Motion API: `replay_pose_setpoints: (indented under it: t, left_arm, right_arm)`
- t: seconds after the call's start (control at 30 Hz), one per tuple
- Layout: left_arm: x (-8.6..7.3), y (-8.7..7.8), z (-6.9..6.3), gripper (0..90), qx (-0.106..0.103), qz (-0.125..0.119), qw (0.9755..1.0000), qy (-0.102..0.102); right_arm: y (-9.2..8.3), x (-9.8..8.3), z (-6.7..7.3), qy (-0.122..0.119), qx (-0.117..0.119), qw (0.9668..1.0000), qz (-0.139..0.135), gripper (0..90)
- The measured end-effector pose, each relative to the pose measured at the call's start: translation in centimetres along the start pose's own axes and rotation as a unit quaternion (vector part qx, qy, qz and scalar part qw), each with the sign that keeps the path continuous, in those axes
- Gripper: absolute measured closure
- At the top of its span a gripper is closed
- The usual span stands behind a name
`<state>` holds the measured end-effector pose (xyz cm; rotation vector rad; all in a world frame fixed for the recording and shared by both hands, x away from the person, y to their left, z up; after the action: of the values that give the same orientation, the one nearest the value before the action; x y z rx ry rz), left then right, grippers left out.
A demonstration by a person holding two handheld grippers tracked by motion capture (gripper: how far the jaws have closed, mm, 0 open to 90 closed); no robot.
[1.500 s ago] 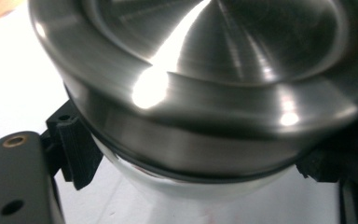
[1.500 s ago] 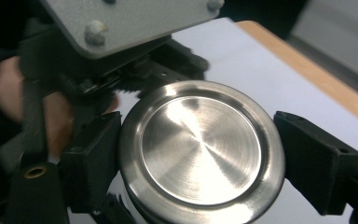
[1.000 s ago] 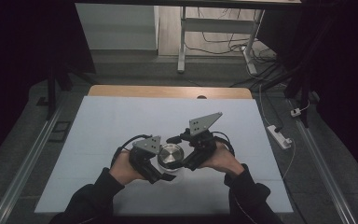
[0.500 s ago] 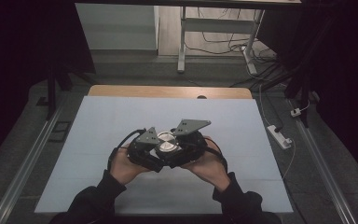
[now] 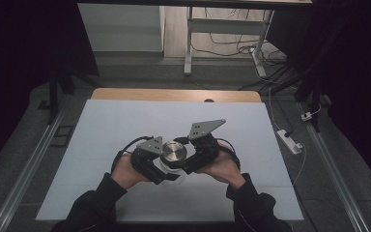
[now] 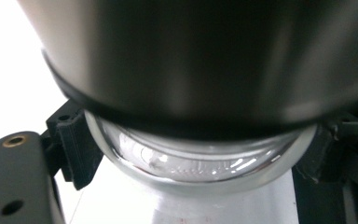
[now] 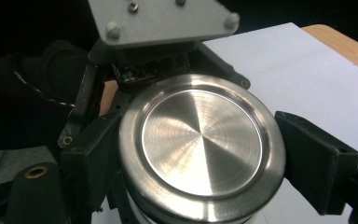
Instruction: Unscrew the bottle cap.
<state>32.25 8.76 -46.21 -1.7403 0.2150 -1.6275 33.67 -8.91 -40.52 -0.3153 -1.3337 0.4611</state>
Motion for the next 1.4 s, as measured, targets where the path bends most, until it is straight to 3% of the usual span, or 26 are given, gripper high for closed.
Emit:
replay_pose_setpoints:
  t: [0.1,0.27,0.8,1.4]
  left_arm:
    - [-0.2,0.1,0.1,16.0,-0.004,-0.001,1.0,-0.001]
    - [-0.3,0.1,0.4,16.0,0.007,0.001,0.9999,-0.008]
    - [-0.8,0.0,1.1,16.0,0.038,0.012,0.999,-0.02]
    - [-1.3,-0.4,2.4,16.0,0.081,0.009,0.9953,-0.052]
  right_arm:
    - [-0.2,-0.1,-0.2,-0.004,0.007,1.0,-0.004,18.2]
    - [-0.5,-0.2,-0.4,-0.006,0.003,0.9999,-0.008,18.2]
    - [-1.1,0.1,0.2,-0.016,-0.04,0.9989,-0.017,18.2]
    - [-1.9,-1.0,1.2,-0.011,-0.062,0.9978,-0.019,18.1]
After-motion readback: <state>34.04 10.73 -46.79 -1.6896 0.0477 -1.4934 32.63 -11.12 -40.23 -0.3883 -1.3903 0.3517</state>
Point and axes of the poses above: each handheld gripper's, and its own axes: y roughly forward along the jaws, x roughly out of its top, z roughly to its left, the point moved 2 cm from there along y, roughly forward along the jaws, and after that the axes turned 14 degrees about x, right-handed, at the moved point
